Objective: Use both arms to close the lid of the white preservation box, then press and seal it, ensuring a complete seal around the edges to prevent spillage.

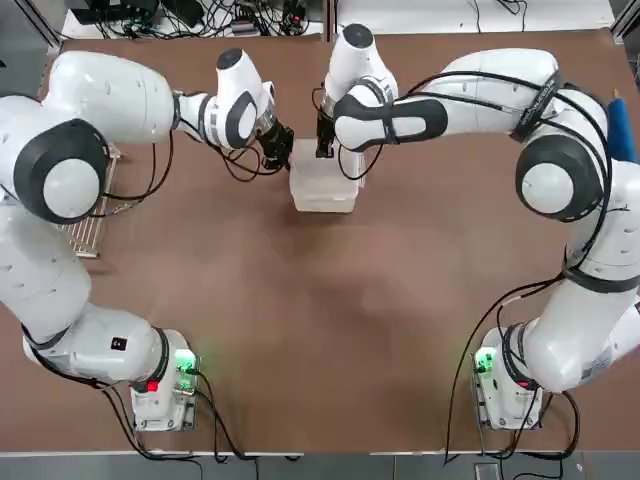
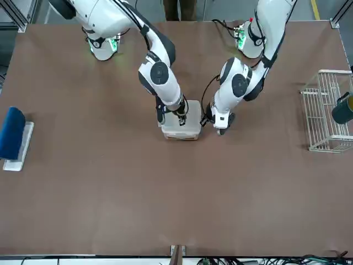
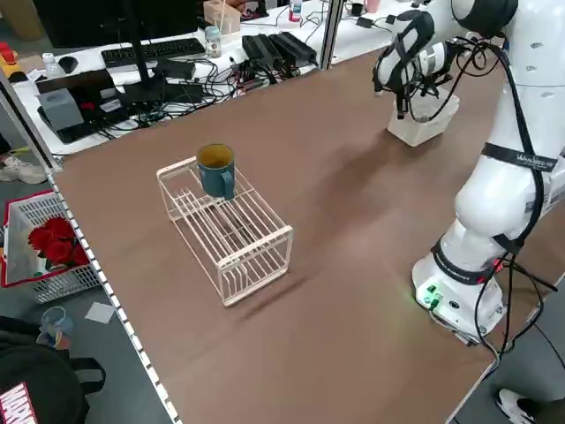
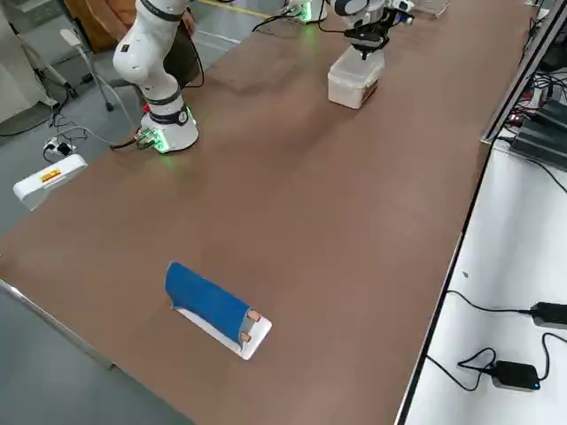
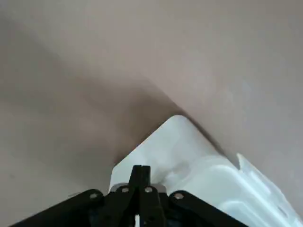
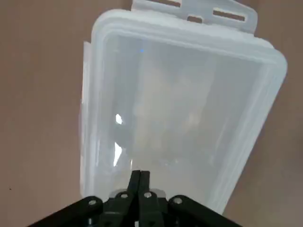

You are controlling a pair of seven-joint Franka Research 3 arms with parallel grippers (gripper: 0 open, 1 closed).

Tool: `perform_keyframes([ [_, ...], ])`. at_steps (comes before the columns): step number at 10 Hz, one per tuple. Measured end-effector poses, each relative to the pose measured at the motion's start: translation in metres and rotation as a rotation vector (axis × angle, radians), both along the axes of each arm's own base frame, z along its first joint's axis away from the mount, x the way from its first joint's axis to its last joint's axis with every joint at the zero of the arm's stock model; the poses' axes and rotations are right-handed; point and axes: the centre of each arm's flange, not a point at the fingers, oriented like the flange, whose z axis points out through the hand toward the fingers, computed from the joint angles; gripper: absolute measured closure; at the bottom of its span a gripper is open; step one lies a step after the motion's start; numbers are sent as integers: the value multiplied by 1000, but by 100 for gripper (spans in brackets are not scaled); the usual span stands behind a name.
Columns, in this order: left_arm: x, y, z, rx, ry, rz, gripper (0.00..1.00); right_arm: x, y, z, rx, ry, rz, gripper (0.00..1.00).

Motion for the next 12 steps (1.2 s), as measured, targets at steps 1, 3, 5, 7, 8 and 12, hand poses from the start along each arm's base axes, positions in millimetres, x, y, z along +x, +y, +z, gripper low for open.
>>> perform_keyframes([
  [1, -1, -3, 8, 27, 8, -39, 99, 0, 0, 0, 0, 0, 0, 99],
  [3, 2, 8, 17, 79, 13, -73, 99, 0, 0, 0, 0, 0, -1, 99],
  [5, 11, 21, 33, 99, -1, -56, 99, 0, 0, 1, 1, 0, -3, 99],
  [7, 26, 15, 74, 77, -58, 39, 99, 3, -4, 3, -12, 5, -7, 99],
  [8, 33, 7, 95, 58, -80, 87, 99, 7, -9, 9, -23, 8, -11, 99],
  [12, 19, -48, 118, 16, -80, 129, 99, 18, -34, 46, -75, -1, 12, 99],
])
